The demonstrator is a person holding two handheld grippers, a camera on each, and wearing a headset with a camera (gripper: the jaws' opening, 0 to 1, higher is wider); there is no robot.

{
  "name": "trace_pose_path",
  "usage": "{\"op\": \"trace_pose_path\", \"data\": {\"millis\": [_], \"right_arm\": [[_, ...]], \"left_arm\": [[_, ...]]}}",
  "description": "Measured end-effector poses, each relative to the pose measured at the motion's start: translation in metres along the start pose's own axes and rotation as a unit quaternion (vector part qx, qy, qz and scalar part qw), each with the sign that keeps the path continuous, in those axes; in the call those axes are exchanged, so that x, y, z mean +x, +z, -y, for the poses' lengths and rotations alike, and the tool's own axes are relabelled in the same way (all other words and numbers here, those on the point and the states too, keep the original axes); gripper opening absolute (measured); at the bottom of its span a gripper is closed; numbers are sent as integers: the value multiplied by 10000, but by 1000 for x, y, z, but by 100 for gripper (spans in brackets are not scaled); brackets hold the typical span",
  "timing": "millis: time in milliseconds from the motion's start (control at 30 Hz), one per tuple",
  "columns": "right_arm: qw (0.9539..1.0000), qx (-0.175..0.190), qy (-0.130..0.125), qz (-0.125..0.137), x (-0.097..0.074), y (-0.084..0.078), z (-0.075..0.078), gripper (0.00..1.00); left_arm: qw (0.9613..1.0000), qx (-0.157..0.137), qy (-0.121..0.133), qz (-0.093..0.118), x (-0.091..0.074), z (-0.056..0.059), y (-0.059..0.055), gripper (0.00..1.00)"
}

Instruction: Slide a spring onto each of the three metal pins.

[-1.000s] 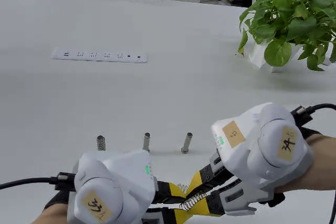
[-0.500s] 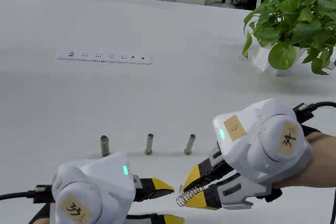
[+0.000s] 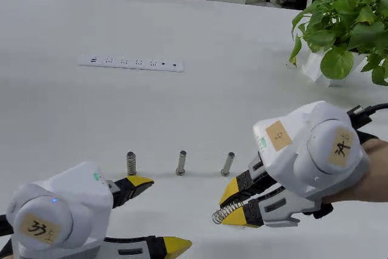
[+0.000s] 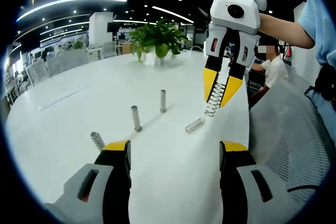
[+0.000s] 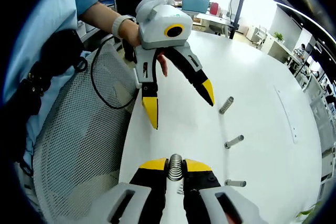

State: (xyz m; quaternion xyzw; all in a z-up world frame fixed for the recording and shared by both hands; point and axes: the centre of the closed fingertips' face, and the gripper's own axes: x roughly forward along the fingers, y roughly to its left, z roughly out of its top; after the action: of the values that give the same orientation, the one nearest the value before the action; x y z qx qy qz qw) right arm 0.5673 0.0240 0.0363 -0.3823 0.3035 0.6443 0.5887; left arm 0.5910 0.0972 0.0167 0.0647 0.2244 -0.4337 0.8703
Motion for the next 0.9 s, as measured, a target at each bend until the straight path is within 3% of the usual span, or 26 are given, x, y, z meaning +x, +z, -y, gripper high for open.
{"op": "trace_pose_path", "data": {"millis": [400,500,900], "right_arm": [[9991,-311,71,-282,3,0,23,8],[9985,-397,72,-370,5,2,33,8],[9937,-811,-26,-769,8,7,75,8]], "left_arm": [[9968,-408,686,89,-12,-25,-6,99],[9952,-460,853,137,-16,-31,-6,99],[9939,-540,961,55,-18,-32,-13,99]]}}
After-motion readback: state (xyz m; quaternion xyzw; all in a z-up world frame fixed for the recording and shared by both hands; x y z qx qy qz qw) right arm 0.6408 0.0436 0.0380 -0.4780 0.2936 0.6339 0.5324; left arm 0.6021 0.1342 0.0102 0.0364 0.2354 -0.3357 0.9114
